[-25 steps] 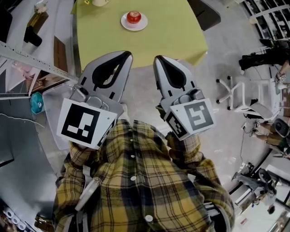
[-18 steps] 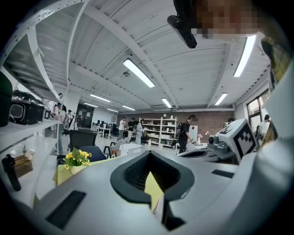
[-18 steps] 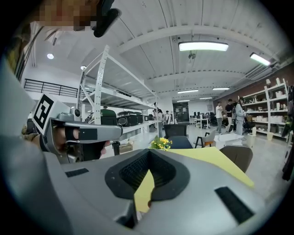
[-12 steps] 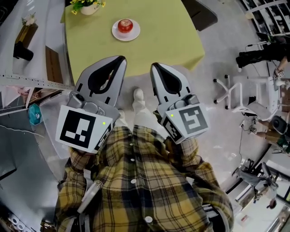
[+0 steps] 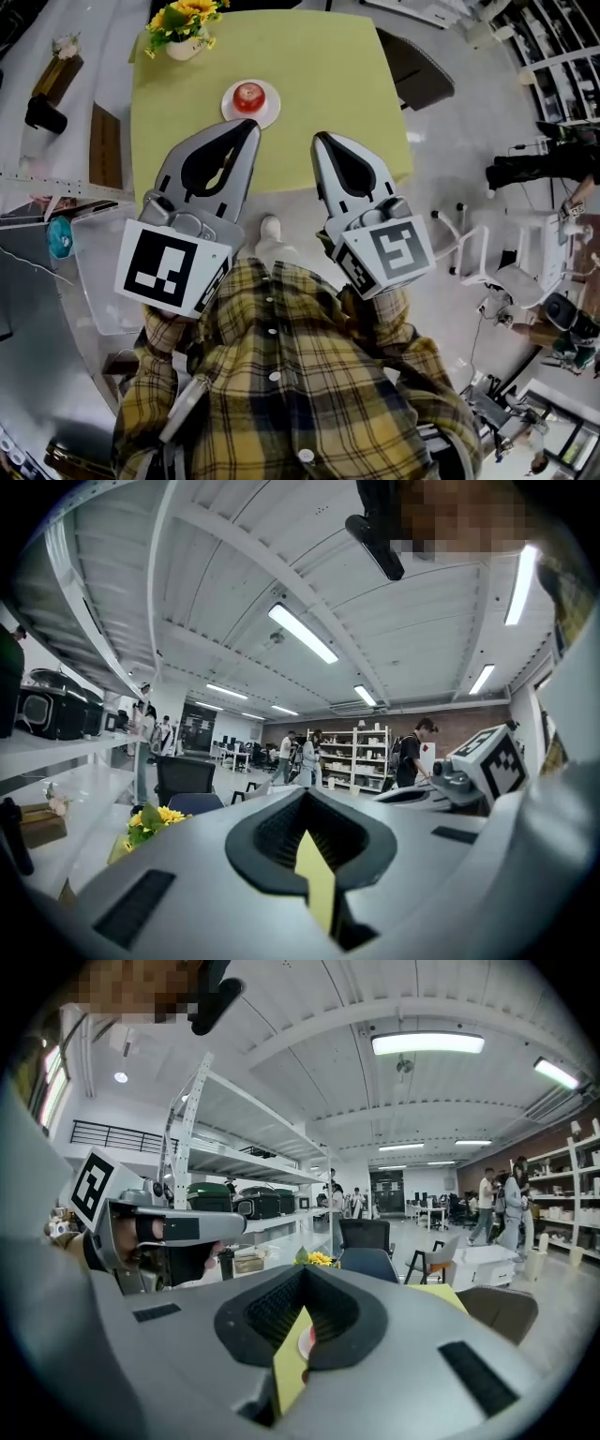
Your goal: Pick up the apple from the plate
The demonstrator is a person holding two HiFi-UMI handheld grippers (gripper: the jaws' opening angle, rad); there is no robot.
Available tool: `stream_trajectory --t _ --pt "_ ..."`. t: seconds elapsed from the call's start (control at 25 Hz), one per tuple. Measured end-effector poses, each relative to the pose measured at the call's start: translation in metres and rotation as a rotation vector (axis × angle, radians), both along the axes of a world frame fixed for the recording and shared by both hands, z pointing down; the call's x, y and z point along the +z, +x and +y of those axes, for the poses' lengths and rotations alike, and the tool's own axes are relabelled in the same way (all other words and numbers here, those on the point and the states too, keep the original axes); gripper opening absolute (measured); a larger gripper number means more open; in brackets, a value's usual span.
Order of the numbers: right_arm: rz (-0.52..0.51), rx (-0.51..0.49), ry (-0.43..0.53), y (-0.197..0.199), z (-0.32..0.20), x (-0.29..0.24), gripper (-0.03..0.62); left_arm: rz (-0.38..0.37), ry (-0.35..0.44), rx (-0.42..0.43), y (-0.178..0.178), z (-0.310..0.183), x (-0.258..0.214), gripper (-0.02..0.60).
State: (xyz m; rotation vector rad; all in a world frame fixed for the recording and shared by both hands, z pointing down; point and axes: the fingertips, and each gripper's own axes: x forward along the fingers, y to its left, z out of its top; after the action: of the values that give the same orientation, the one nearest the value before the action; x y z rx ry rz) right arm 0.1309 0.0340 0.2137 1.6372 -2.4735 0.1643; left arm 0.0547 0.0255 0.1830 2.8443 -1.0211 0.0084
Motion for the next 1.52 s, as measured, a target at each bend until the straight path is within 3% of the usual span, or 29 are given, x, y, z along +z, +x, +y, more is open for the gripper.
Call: stream_trajectory --t 0.32,0.68,1.0,1.52 --pt "0.007 -0.131 0.001 0.029 -0.029 0.0 -0.003 -0.015 0.006 -0.119 0.029 -0.023 -0.004 -0.002" --pt "-0.021 -0.185 -0.029 0.024 -0.053 0.01 -0.003 -0.038 -0.036 -0.16 0.028 -0.041 0.009 -0.002" --pt "-0.026 -0.146 -0.044 0.003 -0.096 0.017 -0.003 -0.038 -0.044 -0.134 0.003 -0.086 0.014 -0.002" --pt "-0.032 -0.025 -0.051 -0.045 -0.192 0.022 -0.003 -0.055 -0.041 -0.01 -0.044 -0.183 0.018 -0.002"
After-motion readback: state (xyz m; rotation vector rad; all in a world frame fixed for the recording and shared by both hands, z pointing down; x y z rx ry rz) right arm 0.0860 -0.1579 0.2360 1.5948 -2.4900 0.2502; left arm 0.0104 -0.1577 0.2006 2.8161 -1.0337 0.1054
